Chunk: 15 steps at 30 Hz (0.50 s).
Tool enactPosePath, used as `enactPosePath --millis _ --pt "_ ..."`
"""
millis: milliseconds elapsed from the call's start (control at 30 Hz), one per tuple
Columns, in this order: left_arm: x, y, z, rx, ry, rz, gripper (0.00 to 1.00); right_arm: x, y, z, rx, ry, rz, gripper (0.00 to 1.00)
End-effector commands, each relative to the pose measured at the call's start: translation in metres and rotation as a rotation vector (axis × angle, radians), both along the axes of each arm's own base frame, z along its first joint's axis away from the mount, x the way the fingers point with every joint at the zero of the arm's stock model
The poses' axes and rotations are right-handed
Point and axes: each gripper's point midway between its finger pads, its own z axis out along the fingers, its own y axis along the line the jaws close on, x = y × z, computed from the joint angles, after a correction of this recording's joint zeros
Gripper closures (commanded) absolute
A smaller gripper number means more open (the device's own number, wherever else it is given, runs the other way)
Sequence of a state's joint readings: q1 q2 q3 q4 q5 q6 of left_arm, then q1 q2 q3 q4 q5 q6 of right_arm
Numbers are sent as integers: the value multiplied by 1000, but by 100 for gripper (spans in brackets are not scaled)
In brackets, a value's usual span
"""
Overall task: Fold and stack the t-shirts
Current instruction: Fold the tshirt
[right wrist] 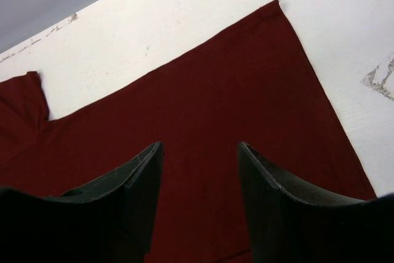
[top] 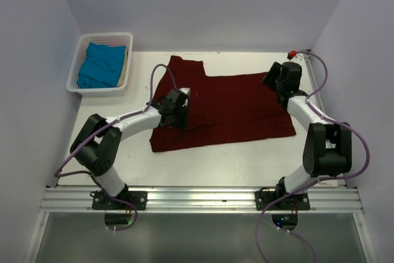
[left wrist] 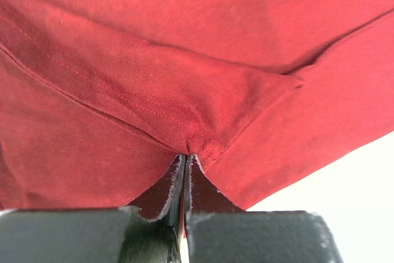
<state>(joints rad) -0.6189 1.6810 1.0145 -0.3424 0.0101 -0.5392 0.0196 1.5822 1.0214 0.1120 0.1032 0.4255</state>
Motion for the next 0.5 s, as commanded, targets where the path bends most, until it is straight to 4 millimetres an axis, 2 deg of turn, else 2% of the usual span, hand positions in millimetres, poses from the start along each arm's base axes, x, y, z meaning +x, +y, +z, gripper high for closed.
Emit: enactPosePath --millis 0,200,367,467 --pt "13 -13 36 -43 -74 -14 100 4 5 4 -2 -9 22 45" --pt "15 -14 32 -28 -59 -18 99 3 6 2 -4 -1 28 45" --pt "15 -8 24 2 -56 3 81 3 6 1 -4 3 30 45" --pt "14 -7 19 6 -45 2 73 4 7 -1 0 8 31 45"
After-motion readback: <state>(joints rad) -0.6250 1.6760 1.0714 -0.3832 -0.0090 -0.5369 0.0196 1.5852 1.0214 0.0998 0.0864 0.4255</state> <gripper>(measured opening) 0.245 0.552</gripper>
